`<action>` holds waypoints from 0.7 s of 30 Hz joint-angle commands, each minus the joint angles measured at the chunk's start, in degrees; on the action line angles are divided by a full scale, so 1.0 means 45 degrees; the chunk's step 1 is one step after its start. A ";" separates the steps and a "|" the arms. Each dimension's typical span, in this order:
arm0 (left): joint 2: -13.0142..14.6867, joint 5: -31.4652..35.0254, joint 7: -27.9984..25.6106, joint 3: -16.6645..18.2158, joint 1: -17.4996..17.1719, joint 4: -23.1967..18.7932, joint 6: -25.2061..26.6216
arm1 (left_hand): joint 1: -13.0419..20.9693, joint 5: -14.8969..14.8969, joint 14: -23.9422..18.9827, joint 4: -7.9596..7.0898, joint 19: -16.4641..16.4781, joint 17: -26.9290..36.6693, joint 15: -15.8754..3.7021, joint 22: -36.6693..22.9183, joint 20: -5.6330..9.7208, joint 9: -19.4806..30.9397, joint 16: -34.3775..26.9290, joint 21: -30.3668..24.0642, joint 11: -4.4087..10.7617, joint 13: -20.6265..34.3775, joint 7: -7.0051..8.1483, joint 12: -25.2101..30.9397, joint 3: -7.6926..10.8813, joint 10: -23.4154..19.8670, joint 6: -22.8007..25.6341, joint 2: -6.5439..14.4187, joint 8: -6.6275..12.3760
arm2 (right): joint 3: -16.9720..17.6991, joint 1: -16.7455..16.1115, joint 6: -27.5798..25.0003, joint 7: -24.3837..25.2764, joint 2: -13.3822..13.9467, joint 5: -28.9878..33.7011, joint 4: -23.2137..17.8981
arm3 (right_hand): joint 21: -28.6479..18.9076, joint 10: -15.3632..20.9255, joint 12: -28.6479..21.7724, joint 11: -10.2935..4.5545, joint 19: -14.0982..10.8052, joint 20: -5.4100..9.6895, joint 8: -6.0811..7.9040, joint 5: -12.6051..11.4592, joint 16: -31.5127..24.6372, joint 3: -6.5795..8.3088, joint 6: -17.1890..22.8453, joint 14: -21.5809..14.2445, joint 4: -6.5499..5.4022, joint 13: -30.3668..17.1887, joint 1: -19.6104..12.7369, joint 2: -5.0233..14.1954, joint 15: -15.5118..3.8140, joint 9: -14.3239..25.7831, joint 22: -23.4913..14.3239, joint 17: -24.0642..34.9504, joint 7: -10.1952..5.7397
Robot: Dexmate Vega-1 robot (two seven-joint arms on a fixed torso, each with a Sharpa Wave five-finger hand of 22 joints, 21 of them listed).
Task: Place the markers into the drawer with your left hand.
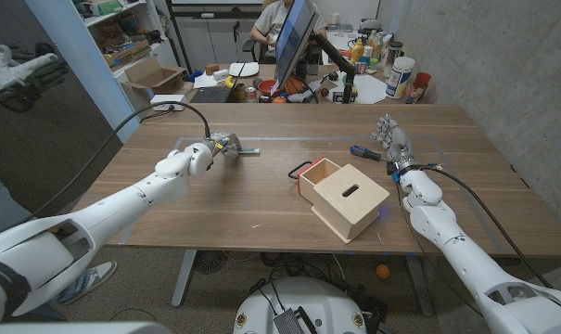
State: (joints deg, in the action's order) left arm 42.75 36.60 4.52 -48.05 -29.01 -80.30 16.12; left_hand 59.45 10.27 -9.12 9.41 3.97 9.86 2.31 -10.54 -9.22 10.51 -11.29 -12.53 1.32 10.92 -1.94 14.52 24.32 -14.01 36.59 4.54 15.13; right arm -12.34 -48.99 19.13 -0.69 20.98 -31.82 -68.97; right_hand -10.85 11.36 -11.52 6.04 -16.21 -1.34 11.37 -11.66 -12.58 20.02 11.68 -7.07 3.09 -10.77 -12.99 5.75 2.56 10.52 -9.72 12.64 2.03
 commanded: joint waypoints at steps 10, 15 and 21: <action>-0.0566 -0.0003 -0.1088 -0.0235 -0.0077 0.0458 0.0538 | 0.0924 -0.0005 -0.0543 0.0037 0.0344 0.0018 -0.0265 -0.0081 -0.0123 0.0229 0.0015 -0.0130 0.0368 0.0029 -0.0377 -0.0017 0.0020 -0.0912 0.5072 0.0582 0.0583 | 0.0078 0.0300 0.0351 -0.0402 -0.0260 -0.0121 0.0671 | -0.0037 0.0086 0.0026 -0.0039 -0.0042 -0.0056 -0.0045 -0.0075 -0.0017 0.0000 0.0022 -0.0149 0.0027 -0.0052 0.0141 -0.0028 -0.0011 0.0029 -0.0022 0.0042 -0.0070; -0.0495 -0.0013 -0.1001 -0.0315 -0.0084 0.0416 0.0602 | 0.0957 -0.0046 -0.0552 0.0013 0.0346 0.0017 -0.0278 -0.0083 -0.0130 0.0260 0.0038 -0.0121 0.0386 0.0031 -0.0611 -0.0027 -0.0025 -0.1025 0.5272 0.0612 0.0610 | 0.0049 0.0401 0.0406 -0.0491 -0.0350 -0.0119 0.0844 | -0.0038 0.0093 0.0024 -0.0059 -0.0043 -0.0059 -0.0046 -0.0076 -0.0019 -0.0003 0.0023 -0.0162 0.0029 -0.0052 0.0152 -0.0033 0.0002 0.0029 -0.0022 0.0044 -0.0068; -0.0506 -0.0076 -0.1063 -0.0376 -0.0083 0.0576 0.0542 | 0.0994 -0.0082 -0.0530 -0.0005 0.0303 0.0016 -0.0307 -0.0084 -0.0187 0.0400 0.0069 -0.0093 0.0405 0.0034 -0.0872 -0.0037 -0.0071 -0.1154 0.5436 0.0643 0.0690 | 0.0023 0.0463 0.0320 -0.0498 -0.0411 -0.0106 0.0957 | -0.0035 0.0127 0.0013 -0.0067 -0.0033 -0.0067 -0.0044 -0.0079 -0.0017 -0.0003 0.0033 -0.0174 0.0037 -0.0054 0.0165 -0.0041 -0.0001 0.0030 -0.0022 0.0046 -0.0073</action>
State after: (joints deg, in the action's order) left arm 40.69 36.76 0.43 -49.04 -29.23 -78.70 18.20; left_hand 63.22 9.95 -11.22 9.41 5.22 9.87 0.93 -10.81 -9.83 10.53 -11.15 -12.75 3.07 10.93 -4.59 14.52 24.32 -18.40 39.23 7.25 17.68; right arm -12.14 -47.62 20.47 -2.32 19.78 -32.26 -65.97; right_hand -10.86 11.35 -11.52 6.04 -16.21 -1.33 11.37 -11.66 -12.58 20.02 11.68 -7.49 3.09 -10.77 -12.76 5.51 2.56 10.53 -9.72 12.64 2.04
